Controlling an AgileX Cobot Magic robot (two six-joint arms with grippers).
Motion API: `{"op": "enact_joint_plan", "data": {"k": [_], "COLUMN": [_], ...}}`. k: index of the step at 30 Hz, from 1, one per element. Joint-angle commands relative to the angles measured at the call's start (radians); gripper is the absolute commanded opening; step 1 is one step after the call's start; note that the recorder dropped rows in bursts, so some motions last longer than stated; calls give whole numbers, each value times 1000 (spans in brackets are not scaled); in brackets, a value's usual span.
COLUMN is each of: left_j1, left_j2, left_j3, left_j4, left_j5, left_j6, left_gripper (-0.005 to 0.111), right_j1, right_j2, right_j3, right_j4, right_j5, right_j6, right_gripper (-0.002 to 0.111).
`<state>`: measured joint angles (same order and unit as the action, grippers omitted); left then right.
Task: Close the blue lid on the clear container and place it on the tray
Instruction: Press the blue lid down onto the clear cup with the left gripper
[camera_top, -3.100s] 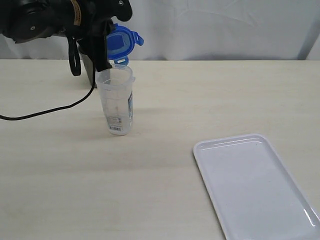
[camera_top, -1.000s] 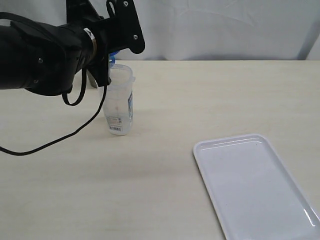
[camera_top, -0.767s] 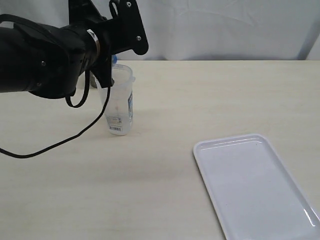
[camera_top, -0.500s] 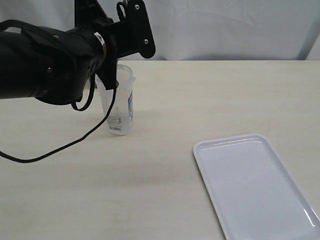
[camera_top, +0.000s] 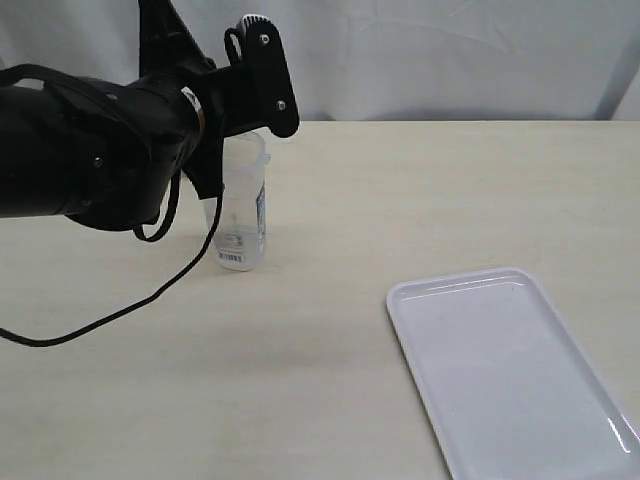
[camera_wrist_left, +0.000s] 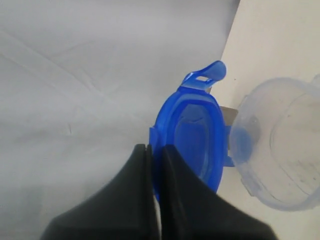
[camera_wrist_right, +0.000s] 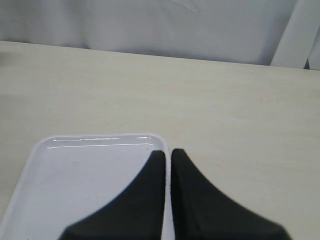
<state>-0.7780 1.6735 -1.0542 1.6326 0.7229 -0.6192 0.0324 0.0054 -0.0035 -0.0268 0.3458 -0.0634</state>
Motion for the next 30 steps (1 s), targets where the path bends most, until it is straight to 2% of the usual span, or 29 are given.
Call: {"op": "enact_joint_plan", "data": {"k": [1,9,14,20,30], "left_j1": [-2,-2,-2,-2,-48], "left_j2": [-7,-7,-7,-7,-7], "left_j3": [16,16,16,16,16], "left_j4": [-4,53,112,112,112], "left_j5": [22,35,46,-1,38], "left_j6": [-12,-15,-72,-98,-111], "left_gripper": [0,0,0,0,0], "right_j1": [-6,-6,-6,-6,-6], "right_j2": [-5,-5,-5,-5,-5], "right_j3": [4,4,4,4,4], "right_j4": [-4,-4,-4,-4,-4], "right_j5": [-3,-3,-3,-3,-3], "right_j6": [1,-1,-1,-1,-1], "right_gripper": [4,4,4,4,4]}}
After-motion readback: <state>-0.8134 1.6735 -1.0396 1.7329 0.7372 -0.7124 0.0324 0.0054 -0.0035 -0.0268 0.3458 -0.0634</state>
